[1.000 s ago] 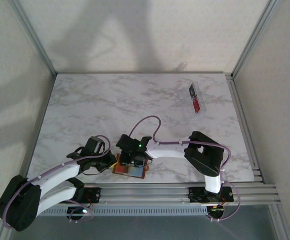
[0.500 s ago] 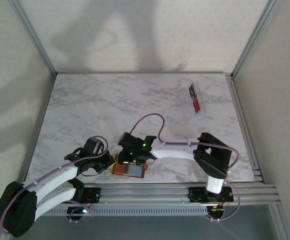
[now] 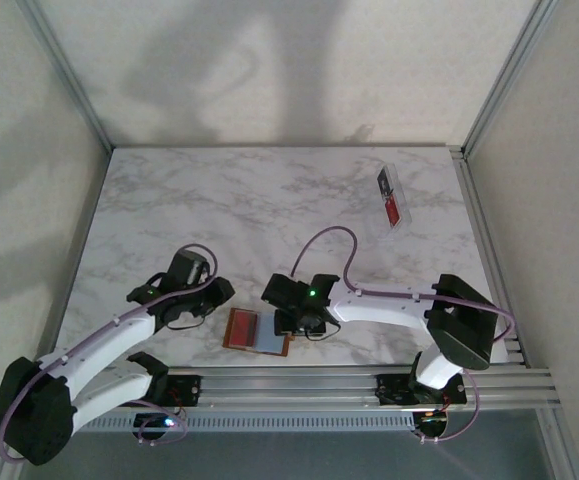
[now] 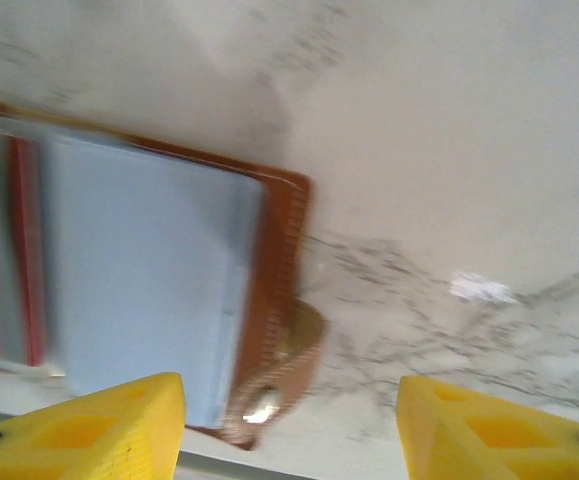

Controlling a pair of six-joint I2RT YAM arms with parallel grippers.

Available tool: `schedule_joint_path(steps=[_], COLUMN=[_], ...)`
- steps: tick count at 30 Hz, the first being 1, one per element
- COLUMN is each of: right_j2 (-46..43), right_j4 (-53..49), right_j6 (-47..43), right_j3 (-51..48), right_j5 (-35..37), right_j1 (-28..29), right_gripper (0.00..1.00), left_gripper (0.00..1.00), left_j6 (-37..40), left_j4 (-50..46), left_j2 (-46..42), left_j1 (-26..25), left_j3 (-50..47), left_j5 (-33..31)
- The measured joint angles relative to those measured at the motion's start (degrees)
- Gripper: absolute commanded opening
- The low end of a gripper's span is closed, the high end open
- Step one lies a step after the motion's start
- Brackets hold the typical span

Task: Put the credit cards into the card holder

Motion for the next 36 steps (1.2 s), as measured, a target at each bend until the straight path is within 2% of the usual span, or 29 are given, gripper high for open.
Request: schedule_joint_path(steps=[3,6,8,17,22,30,36], right_j2=[0.0,0.0,-0.02,-1.88,-2.05,-3.89,-8.37], right_j4=[-0.11,0.7,1.51,3.61,5.51,8.57,8.48], right_j6=[0.48,0.04,-0.59,-4.94,-6.88,-8.35,-7.3], right_j3=[-1.68,-1.7,-1.75,-1.92,-2.4,-7.69,-12.46], right_j5=[-0.35,-0.44,-0.11,0.11,-1.14,-3.1,-3.08], right_j1=[-0.26,-0.81,-1.53,-9.88,-15.67,-25.29,-28.87], right_gripper=[0.27,0.06,0.0,0.0,0.0,0.0,0.0], left_gripper=[0.31,0.32,0.32,0.31,0.25,0.27,0.28], left_j6=[0.76,1.73,2.38,4.61,5.25,6.56,7.02], left_j4=[0.02,0.13,0.13,0.52,0.63,0.57,0.66], left_j2=[2.01,4.72,6.54,13.88,18.47,24.22,25.75], left_j1=[0.35,1.05,1.51,2.97,3.37,3.43,3.48], left_j3=[1.44,3.04,4.35,11.32,15.89,22.56,23.98], left_j5=[-0.28,-0.26,-0.26,-0.2,0.26,1.44,1.53])
